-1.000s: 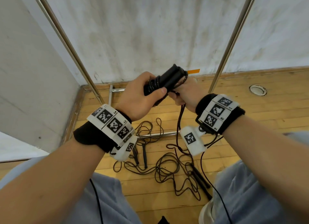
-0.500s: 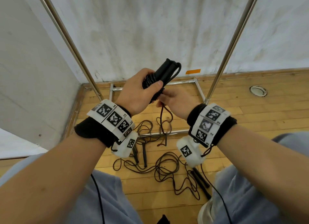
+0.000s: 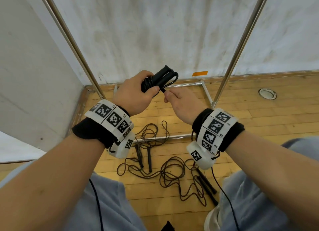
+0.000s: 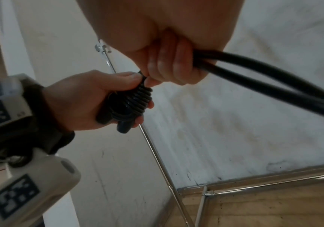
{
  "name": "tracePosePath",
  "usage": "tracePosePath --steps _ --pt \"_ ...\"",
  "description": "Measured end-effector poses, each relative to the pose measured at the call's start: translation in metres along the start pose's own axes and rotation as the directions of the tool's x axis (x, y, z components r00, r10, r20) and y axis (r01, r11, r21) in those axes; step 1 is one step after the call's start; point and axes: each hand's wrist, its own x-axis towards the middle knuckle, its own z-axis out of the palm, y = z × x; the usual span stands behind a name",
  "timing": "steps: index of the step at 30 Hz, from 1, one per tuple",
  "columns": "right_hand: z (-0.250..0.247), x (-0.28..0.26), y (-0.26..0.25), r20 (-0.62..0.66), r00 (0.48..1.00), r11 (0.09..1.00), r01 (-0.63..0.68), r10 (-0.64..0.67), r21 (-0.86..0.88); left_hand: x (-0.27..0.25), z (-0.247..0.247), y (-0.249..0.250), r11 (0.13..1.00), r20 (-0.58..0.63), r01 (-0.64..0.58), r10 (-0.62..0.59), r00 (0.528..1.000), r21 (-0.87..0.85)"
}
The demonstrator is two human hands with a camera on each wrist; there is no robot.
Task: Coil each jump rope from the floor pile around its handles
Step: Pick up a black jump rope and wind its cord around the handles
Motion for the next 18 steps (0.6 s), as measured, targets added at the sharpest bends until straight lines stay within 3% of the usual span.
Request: tracePosePath --steps 7,13,18 --pt "0.002 -0.003 0.005 0.026 0.999 0.974 -0.018 0.024 -0.228 0.004 0.013 -0.011 0.977 0.062 -0.01 -0.003 0.998 0.213" --pt "-0.004 -0.007 0.009 0.07 0.996 0.976 -0.044 0.06 -0.215 0.008 0.01 -0.022 0.954 0.042 0.08 -0.096 0.994 0.288" --pt "-0.005 -0.007 0.007 0.159 0.986 0.954 0.006 0.043 -0.3 0.008 0.017 -0.024 0.908 0.16 0.051 -0.128 0.979 0.415"
